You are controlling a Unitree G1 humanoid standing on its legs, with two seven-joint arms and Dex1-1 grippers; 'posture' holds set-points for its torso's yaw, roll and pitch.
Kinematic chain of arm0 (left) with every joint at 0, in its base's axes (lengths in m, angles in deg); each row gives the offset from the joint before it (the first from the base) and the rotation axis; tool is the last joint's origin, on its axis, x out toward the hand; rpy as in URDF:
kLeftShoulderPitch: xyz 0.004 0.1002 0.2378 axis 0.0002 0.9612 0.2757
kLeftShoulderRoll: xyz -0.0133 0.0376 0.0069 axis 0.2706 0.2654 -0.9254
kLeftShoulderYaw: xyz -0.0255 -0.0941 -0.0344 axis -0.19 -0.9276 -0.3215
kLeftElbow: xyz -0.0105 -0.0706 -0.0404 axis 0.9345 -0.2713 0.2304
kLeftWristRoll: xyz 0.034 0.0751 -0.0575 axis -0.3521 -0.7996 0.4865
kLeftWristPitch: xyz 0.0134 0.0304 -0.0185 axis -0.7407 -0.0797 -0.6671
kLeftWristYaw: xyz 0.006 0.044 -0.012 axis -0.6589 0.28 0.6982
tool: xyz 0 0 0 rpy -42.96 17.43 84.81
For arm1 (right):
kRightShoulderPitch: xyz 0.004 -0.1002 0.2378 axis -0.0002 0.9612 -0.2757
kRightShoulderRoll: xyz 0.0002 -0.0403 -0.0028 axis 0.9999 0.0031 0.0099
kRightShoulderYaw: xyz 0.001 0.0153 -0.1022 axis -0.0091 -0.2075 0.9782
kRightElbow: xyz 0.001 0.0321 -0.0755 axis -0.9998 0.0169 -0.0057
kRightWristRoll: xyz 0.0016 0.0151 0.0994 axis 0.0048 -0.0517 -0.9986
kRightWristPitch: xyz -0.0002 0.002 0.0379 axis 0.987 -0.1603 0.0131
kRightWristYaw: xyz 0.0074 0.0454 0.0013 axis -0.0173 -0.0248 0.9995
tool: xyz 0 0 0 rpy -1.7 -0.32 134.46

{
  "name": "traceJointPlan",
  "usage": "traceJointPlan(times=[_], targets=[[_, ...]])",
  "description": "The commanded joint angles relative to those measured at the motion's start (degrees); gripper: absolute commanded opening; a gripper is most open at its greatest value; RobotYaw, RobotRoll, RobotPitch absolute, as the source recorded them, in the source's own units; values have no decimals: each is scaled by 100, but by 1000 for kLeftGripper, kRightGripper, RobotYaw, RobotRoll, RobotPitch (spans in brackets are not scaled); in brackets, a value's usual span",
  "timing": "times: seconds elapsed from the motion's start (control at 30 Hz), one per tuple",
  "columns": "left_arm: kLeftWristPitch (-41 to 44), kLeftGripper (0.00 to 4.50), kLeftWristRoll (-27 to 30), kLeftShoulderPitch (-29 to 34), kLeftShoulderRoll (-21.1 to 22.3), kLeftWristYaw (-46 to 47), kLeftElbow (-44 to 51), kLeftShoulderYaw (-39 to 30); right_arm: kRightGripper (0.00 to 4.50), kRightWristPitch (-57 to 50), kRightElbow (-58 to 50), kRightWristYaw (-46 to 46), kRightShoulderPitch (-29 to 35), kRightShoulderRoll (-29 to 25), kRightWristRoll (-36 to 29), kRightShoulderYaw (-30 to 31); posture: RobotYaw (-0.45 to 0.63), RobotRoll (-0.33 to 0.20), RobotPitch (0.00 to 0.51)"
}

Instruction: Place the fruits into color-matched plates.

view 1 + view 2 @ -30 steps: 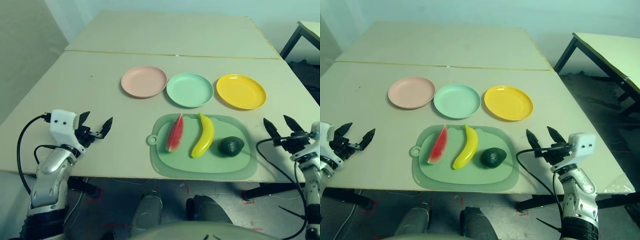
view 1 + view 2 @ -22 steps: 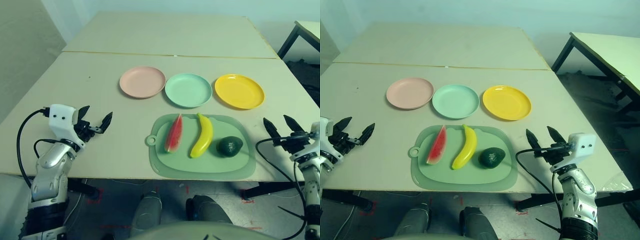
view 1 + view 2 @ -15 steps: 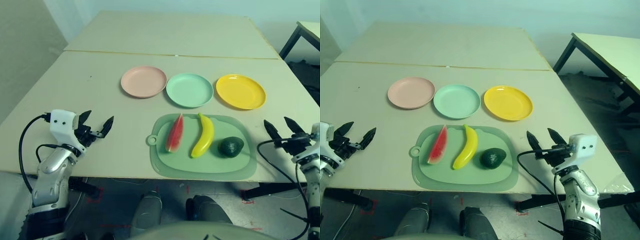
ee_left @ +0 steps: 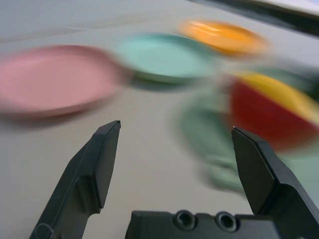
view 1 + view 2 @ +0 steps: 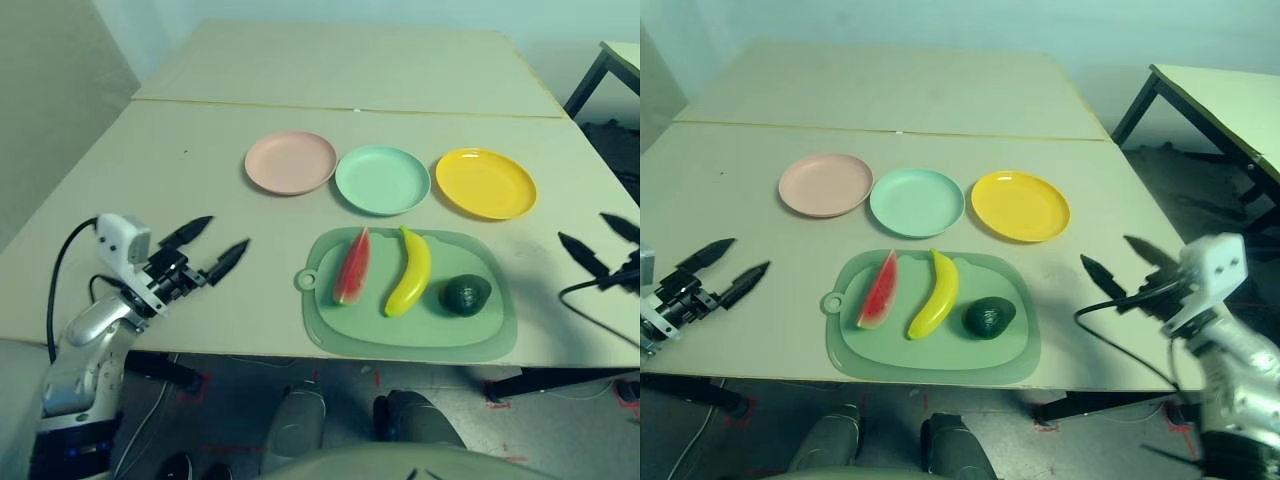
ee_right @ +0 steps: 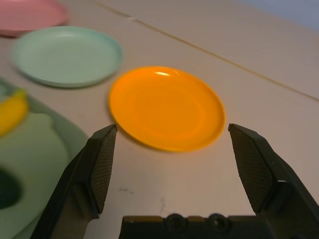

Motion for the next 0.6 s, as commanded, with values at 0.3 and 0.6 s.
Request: traceJointPlan(times=[0.3, 0.6], targets=[[-146, 4500, -269, -431, 370, -1073, -645, 600, 4480, -463, -2107, 2461, -2611, -1324, 1583, 3559, 12, 0, 86], [-963, 4500, -835, -188, 373, -1311, -1311, 724, 4480, -690, -3262, 3060, -2969, -911, 2573, 4831, 69, 0, 89]])
